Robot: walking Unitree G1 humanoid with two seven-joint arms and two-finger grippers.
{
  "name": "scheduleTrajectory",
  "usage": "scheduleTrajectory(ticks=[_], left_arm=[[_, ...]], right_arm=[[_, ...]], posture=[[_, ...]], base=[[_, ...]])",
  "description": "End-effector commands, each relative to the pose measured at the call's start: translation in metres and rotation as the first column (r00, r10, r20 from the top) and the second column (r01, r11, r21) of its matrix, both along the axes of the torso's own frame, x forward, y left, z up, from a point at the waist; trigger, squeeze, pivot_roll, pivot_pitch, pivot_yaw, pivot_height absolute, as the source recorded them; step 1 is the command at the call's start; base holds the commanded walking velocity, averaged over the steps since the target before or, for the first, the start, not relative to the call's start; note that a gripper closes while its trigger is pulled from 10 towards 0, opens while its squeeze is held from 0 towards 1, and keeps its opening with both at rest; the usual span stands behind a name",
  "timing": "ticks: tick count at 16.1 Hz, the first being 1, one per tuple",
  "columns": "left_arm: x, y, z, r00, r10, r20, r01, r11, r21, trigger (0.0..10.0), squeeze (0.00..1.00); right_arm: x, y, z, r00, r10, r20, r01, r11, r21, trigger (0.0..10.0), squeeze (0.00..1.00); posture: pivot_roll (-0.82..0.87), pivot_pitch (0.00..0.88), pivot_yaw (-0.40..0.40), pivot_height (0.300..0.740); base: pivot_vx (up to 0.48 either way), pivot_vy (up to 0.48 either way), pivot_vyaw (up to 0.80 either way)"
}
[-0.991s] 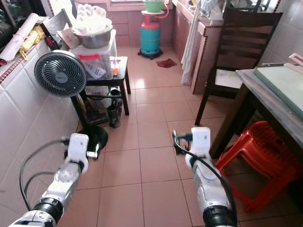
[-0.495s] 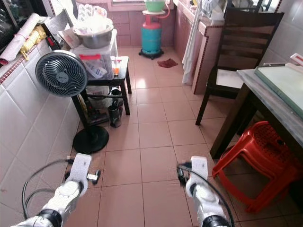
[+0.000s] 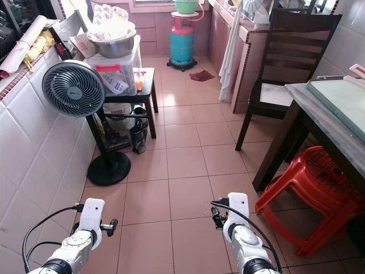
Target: Setting the table
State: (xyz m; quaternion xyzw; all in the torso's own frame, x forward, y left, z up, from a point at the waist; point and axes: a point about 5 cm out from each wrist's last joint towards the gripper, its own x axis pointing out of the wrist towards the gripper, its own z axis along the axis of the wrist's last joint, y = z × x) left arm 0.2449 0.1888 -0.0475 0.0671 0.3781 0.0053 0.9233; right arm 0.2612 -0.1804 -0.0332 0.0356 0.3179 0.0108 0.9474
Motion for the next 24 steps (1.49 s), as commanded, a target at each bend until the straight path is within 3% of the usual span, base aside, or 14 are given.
scheduleTrajectory(ticks=[1,7,10,12,14,17,24], left_arm=[[-0.005,0.003,-0.003,1.000,0.006,-0.027,-0.006,1.000,0.005,10.0,0.00],[-0.007,0.002,-0.005,0.999,0.009,-0.039,-0.009,1.000,-0.008,10.0,0.00],[-0.004,0.002,-0.003,1.000,-0.023,-0.020,0.023,1.000,0.020,10.0,0.00],[0.001,0.003,0.001,0.999,-0.044,-0.006,0.044,0.999,0.026,10.0,0.00],[0.003,0.002,0.002,0.998,-0.068,-0.014,0.068,0.997,0.030,10.0,0.00],[0.004,0.001,0.002,0.998,-0.060,-0.016,0.060,0.998,0.023,10.0,0.00],[0.002,0.001,0.001,0.998,-0.058,-0.025,0.058,0.998,0.024,10.0,0.00]], right_arm=[[0.005,0.000,0.004,1.000,0.014,0.018,-0.013,1.000,-0.024,10.0,0.00],[0.005,0.002,0.003,0.998,0.056,0.014,-0.054,0.996,-0.073,10.0,0.00],[0.003,-0.002,0.002,1.000,0.003,-0.001,-0.003,0.999,-0.042,10.0,0.00],[-0.004,-0.010,-0.003,0.995,-0.092,-0.037,0.091,0.996,-0.013,10.0,0.00],[-0.004,-0.010,-0.004,0.994,-0.099,-0.038,0.098,0.995,-0.011,10.0,0.00],[-0.012,-0.007,-0.011,0.993,-0.059,-0.106,0.060,0.998,0.009,10.0,0.00],[-0.014,-0.007,-0.013,0.991,-0.043,-0.129,0.045,0.999,0.012,10.0,0.00]], posture=[[0.02,0.000,-0.005,0.740],[0.02,0.000,-0.009,0.740],[0.02,0.000,-0.005,0.740],[0.02,0.000,0.012,0.740],[0.01,0.000,0.026,0.740],[0.01,0.000,0.018,0.740],[0.01,0.000,0.019,0.740]], base=[[0.000,0.000,0.00],[0.000,0.000,0.00],[0.000,0.000,0.00],[0.000,0.000,0.00],[0.000,0.000,0.00],[0.000,0.000,0.00],[0.000,0.000,0.00]])
